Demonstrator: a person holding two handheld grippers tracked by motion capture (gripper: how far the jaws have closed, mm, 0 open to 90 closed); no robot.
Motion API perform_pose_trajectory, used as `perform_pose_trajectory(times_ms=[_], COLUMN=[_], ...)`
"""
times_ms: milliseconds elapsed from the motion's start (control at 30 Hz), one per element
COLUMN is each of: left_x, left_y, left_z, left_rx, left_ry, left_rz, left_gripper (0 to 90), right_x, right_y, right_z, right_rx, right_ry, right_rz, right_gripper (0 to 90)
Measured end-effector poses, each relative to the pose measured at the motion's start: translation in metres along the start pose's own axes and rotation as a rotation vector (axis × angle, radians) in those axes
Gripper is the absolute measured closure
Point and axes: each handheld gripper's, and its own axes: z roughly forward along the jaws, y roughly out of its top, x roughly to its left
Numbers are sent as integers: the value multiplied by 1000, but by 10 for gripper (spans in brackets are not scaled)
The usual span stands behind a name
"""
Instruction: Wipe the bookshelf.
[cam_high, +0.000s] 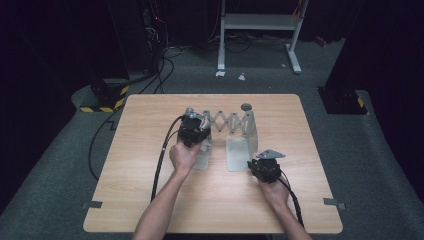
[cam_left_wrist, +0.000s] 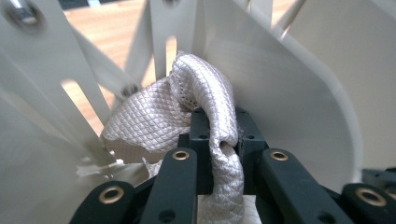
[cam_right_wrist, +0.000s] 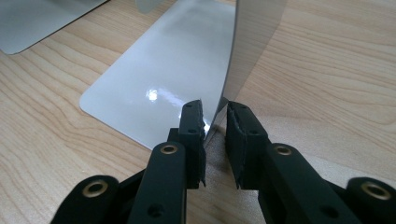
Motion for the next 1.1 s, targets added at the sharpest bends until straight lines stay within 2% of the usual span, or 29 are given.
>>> perform_pose_trajectory(times_ms=[333,433,533,633,800,967,1100], left_x=[-2,0,-1,-3,-1,-3,-1], left_y=[24,27,25,20,12,7,3], left_z=[-17,-19,-16,-10,1,8,10], left_rx=[-24,-41,-35,-5,40,50,54], left_ry=[34,26,22,35,45,66,60], left_rz=[-22,-53,-48,-21,-17,-6,-5], left_gripper=[808,807,808,808,808,808,809], right_x=[1,0,0,1,1,1,1], right_y=[0,0,0,0,0,0,0], right_z=[0,0,0,0,0,0,0], right_rx=[0,-1,0,-1,-2,-2,-3], right_ry=[-1,2,0,-1,-4,-6,-6], right_rz=[-4,-3,-4,-8,-10,-12,-13], right_gripper=[769,769,768,768,768,768,768])
